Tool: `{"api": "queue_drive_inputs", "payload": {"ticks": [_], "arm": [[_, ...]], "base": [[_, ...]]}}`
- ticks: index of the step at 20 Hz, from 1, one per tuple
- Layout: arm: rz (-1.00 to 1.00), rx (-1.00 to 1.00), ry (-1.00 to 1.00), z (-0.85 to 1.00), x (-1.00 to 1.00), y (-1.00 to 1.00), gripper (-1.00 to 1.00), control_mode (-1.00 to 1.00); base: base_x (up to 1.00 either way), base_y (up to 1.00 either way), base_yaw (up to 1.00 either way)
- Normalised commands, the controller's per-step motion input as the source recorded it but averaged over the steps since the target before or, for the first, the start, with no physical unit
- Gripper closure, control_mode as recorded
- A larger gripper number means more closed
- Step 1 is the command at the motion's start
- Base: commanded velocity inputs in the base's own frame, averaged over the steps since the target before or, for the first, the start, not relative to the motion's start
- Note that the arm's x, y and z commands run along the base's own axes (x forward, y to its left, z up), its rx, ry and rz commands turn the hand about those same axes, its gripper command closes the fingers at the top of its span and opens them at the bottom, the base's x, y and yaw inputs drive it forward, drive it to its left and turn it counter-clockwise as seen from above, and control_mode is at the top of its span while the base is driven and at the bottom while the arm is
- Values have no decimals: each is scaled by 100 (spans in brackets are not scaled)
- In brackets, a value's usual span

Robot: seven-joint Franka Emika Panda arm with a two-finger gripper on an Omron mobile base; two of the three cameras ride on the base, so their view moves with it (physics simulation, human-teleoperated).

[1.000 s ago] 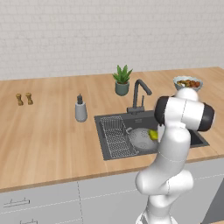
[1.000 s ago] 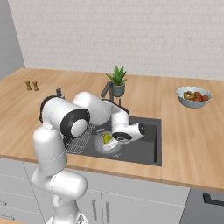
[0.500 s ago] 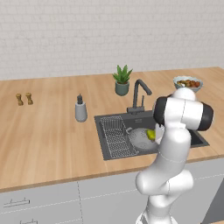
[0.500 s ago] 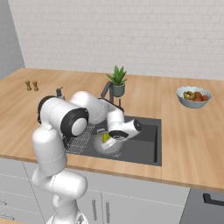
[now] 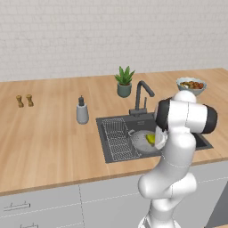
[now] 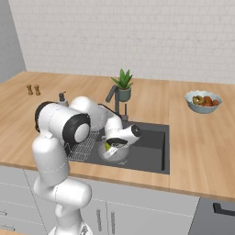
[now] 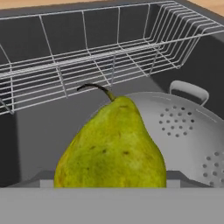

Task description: Put the colander in the sink, put the pear in the colander, and turn on the sink faucet and pour water over the colander.

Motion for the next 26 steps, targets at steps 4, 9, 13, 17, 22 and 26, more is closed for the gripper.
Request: {"api": "queue_drive_inputs", "payload": {"ticks": [4,9,13,17,22,26], "arm": [[-2,-11,-3,-23,0,6,100,-100],[-2,-10,-1,-19,2,3,-100,-100],[-2,-6,0,-8,18,0,-100,-100],[-1,-2,0,0,15,-1,-100,-100],[0,0,0,2,6,-6,-100,-100],[0,1,0,34,0,-31,-100,-100]], "base": [[0,0,0],[0,0,0],[0,0,0],[0,0,0],[0,0,0],[0,0,0]]}}
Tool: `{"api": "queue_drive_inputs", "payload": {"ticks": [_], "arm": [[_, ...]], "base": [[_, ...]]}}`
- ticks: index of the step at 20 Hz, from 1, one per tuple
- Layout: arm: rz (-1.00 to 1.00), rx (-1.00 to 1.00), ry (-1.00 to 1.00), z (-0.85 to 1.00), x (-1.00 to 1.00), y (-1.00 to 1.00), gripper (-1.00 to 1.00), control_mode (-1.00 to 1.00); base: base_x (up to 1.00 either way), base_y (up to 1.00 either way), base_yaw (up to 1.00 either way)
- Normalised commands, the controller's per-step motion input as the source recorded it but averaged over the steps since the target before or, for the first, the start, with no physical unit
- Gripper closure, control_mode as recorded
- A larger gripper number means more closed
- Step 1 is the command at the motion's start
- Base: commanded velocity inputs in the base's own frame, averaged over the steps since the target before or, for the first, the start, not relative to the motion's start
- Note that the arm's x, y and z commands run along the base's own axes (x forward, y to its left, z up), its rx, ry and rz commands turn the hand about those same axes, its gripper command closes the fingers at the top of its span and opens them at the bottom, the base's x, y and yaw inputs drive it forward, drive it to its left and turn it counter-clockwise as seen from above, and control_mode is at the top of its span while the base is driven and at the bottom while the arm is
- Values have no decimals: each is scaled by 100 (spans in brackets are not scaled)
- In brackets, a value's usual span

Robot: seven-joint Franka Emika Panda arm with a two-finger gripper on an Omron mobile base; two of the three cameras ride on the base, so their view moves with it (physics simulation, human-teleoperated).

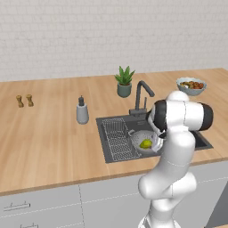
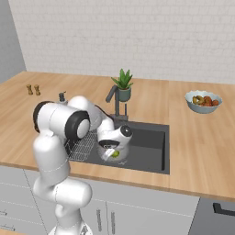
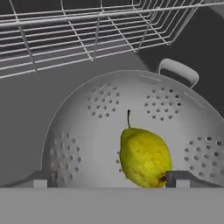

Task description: Put the colander in the sink, put the pear in the colander, and turn on the sink faucet and pour water over the colander.

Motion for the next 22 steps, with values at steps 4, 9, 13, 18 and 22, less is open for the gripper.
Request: {"api": "queue_drive_inputs", "payload": {"ticks": [4,9,13,18,22], "arm": [[0,11,-9,72,-18,-68,-100,-100],[0,20,-12,82,-13,-61,-100,-100],[0,31,-7,78,0,-45,-100,-100],[0,43,-1,45,19,-20,-100,-100],[0,42,-6,3,15,0,-100,-100]], "base": [[0,0,0],[0,0,0],[0,0,0],[0,0,0],[0,0,0]]}}
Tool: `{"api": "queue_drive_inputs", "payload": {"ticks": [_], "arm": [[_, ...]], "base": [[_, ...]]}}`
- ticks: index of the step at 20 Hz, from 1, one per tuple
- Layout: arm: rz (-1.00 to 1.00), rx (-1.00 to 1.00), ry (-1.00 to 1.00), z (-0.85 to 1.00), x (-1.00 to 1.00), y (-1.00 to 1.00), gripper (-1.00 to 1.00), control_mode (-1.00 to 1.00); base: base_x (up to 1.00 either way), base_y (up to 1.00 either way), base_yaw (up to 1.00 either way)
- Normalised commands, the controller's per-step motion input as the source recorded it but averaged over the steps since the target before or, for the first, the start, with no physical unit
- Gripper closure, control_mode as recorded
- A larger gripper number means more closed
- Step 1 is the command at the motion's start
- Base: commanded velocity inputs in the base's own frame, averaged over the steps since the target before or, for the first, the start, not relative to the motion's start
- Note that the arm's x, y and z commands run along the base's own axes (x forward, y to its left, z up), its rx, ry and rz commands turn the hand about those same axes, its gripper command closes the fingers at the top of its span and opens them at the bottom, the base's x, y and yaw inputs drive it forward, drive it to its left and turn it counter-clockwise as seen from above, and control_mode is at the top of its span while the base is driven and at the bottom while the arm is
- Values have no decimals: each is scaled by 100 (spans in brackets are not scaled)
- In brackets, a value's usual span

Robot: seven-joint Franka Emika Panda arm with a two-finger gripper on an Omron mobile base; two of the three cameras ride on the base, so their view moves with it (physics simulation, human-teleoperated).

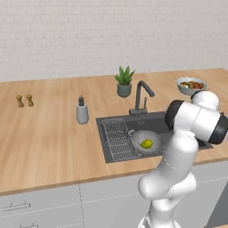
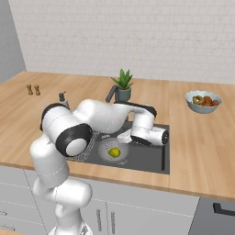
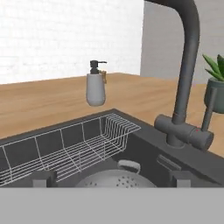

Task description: Put the colander in the sink, put the pear in the colander, and turn on the sink faucet and pour water over the colander.

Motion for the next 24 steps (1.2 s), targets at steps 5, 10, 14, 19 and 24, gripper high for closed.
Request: {"api": "queue_drive_inputs", "payload": {"ticks": [5,10,14,19,24], "arm": [[0,39,-12,3,22,0,-100,-100],[0,33,-19,9,14,6,-100,-100],[0,21,-23,17,26,25,-100,-100],[-1,7,-20,27,46,37,-100,-100],[-5,0,-10,18,60,17,-100,-100]], "base": [[0,0,0],[0,0,0],[0,0,0],[0,0,0],[0,0,0]]}}
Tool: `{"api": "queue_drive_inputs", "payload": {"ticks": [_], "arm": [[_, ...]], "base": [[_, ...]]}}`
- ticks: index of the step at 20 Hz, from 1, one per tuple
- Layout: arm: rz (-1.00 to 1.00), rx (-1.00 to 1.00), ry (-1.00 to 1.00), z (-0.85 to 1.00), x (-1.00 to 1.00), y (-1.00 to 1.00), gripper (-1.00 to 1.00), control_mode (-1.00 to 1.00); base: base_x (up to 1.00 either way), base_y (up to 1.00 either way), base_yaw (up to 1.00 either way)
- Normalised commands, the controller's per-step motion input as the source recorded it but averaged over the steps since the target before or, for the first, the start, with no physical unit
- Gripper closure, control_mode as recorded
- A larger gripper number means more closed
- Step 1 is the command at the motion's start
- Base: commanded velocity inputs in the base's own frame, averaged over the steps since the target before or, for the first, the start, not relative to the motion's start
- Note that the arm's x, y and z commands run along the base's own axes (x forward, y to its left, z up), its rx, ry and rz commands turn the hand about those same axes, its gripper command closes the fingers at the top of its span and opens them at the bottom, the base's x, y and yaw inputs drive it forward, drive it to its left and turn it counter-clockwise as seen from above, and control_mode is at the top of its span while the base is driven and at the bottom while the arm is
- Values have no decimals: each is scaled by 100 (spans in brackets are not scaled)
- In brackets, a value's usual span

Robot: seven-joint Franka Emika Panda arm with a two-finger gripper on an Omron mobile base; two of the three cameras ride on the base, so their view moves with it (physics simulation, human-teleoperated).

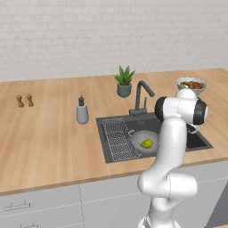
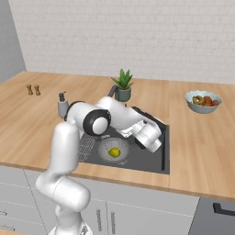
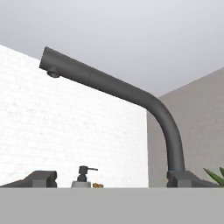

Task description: Put the colander in the sink, put the pear in the colander, and turn on the sink faucet and pour water over the colander.

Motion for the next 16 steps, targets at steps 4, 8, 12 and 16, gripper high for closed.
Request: {"api": "queue_drive_inputs", "payload": {"ticks": [4,8,12,16], "arm": [[-8,0,-1,8,51,0,-100,-100],[-10,0,0,0,45,0,-100,-100],[-8,0,0,0,46,0,-100,-100],[-7,0,0,0,36,0,-100,-100]], "base": [[0,0,0],[0,0,0],[0,0,0],[0,0,0]]}}
